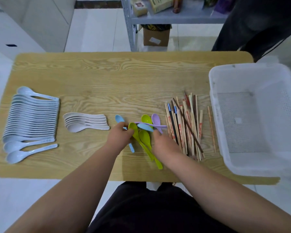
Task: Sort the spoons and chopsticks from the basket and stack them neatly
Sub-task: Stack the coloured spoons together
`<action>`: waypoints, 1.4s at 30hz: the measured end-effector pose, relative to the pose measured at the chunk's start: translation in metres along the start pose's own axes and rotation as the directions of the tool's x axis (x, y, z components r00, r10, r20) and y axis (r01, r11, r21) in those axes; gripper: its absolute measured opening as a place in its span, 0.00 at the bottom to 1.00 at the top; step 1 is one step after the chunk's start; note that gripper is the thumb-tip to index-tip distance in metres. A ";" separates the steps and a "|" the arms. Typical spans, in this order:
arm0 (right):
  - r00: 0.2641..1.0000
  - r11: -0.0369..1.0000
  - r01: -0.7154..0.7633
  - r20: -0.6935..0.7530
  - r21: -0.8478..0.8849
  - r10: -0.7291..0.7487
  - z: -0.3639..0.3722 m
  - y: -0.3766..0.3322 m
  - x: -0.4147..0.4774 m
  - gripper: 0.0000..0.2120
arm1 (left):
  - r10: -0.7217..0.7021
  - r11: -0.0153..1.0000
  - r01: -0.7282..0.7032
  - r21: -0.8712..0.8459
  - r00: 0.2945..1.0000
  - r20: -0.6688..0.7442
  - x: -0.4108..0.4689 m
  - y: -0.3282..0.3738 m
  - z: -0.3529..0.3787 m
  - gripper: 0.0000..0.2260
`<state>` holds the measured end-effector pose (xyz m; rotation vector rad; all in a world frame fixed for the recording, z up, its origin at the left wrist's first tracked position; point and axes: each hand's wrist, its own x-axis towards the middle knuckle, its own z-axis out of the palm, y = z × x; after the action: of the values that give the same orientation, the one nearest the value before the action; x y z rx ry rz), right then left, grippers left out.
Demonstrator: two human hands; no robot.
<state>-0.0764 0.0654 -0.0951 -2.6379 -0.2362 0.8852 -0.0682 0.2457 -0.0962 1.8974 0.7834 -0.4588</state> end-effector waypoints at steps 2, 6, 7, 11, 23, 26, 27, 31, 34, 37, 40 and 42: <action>1.000 0.994 -0.027 -0.002 0.105 0.027 -0.006 0.002 -0.007 0.12 | -0.066 0.981 0.065 -0.184 0.998 0.004 -0.008 -0.001 0.001 0.05; 0.999 0.968 -0.049 -0.004 0.246 0.052 -0.021 0.011 -0.023 0.07 | -0.113 0.919 0.132 -0.372 0.991 0.073 -0.022 -0.004 -0.001 0.04; 0.999 0.962 -0.050 -0.005 0.268 0.053 -0.025 0.013 -0.026 0.07 | -0.126 0.909 0.153 -0.389 0.987 0.096 -0.025 -0.004 0.000 0.04; 0.998 0.929 -0.064 0.015 0.364 0.063 -0.036 0.025 -0.038 0.08 | -0.150 0.868 0.213 -0.449 0.974 0.172 -0.041 -0.005 0.002 0.03; 0.991 0.577 0.092 -0.015 0.811 -0.136 -0.041 0.034 -0.081 0.19 | -0.080 0.686 0.271 -0.675 0.950 0.301 -0.086 0.001 0.005 0.08; 0.985 0.547 0.093 0.006 0.832 -0.175 -0.040 0.024 -0.087 0.19 | -0.019 0.647 0.232 -0.726 0.957 0.289 -0.089 0.005 0.001 0.08; 0.985 0.545 0.100 -0.005 0.832 -0.172 -0.040 0.020 -0.088 0.19 | -0.007 0.639 0.215 -0.739 0.962 0.273 -0.088 0.006 0.000 0.07; 0.992 0.589 0.097 -0.029 0.802 -0.123 -0.034 0.003 -0.079 0.18 | 0.001 0.563 0.168 -0.809 0.979 0.203 -0.081 0.009 -0.004 0.06; 0.997 0.582 0.038 0.011 0.812 -0.081 -0.019 -0.018 -0.073 0.17 | -0.047 0.427 0.183 -0.886 0.983 0.180 -0.070 0.009 -0.009 0.08; 0.997 0.523 -0.010 0.049 0.853 -0.062 -0.006 -0.038 -0.069 0.15 | -0.025 0.434 0.147 -0.889 0.988 0.151 -0.057 0.000 -0.019 0.06; 1.000 0.527 -0.013 0.004 0.850 0.018 0.007 -0.037 -0.053 0.11 | -0.035 0.477 0.142 -0.867 0.989 0.143 -0.046 -0.017 -0.038 0.04; 0.984 0.735 -0.023 -0.114 0.677 0.136 0.015 -0.024 -0.041 0.10 | -0.048 0.508 0.163 -0.846 0.986 0.161 -0.039 -0.029 -0.050 0.03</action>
<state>-0.1193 0.0804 -0.0745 -2.0129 0.2158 0.6183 -0.1176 0.2871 -0.0685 0.8588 0.8343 -0.1714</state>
